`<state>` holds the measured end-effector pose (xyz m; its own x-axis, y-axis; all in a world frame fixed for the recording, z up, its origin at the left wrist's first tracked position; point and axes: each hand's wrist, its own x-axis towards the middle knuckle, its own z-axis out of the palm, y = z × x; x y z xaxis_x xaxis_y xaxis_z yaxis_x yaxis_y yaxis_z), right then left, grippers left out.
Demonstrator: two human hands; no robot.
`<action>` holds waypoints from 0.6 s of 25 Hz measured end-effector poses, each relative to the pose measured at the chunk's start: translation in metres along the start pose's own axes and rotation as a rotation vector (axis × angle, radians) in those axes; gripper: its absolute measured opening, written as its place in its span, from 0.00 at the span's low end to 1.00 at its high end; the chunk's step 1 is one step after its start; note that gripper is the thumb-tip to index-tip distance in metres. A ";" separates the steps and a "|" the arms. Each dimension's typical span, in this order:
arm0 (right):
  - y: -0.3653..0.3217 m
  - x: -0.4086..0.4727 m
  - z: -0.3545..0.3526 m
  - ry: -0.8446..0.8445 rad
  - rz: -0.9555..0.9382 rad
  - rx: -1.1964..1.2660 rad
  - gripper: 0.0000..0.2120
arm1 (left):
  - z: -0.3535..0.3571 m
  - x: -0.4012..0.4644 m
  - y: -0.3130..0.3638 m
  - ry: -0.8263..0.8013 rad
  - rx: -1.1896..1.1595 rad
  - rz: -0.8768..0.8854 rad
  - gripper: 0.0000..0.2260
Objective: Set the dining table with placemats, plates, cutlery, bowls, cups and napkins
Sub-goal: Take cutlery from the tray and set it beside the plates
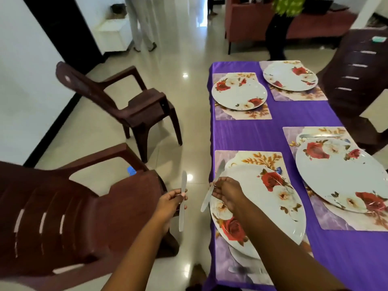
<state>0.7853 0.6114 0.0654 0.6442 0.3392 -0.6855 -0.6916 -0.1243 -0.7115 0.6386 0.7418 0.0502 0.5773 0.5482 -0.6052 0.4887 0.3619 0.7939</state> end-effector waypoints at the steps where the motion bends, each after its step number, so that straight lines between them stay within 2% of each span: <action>1: -0.007 0.007 0.002 0.030 -0.003 -0.005 0.07 | -0.002 0.010 0.016 -0.029 0.027 0.023 0.07; 4: -0.029 0.014 -0.001 0.122 -0.030 -0.046 0.08 | 0.013 0.034 0.063 -0.101 0.067 0.065 0.06; 8: -0.054 0.002 -0.027 0.205 -0.121 0.036 0.06 | 0.067 0.049 0.101 -0.250 0.149 0.072 0.06; 15: -0.054 -0.022 -0.107 0.393 -0.220 0.286 0.05 | 0.187 0.046 0.110 -0.553 0.417 0.078 0.07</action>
<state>0.8431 0.5104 0.1024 0.8201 -0.0527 -0.5698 -0.5522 0.1880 -0.8122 0.8414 0.6654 0.0985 0.8153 0.0557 -0.5763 0.5786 -0.0435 0.8144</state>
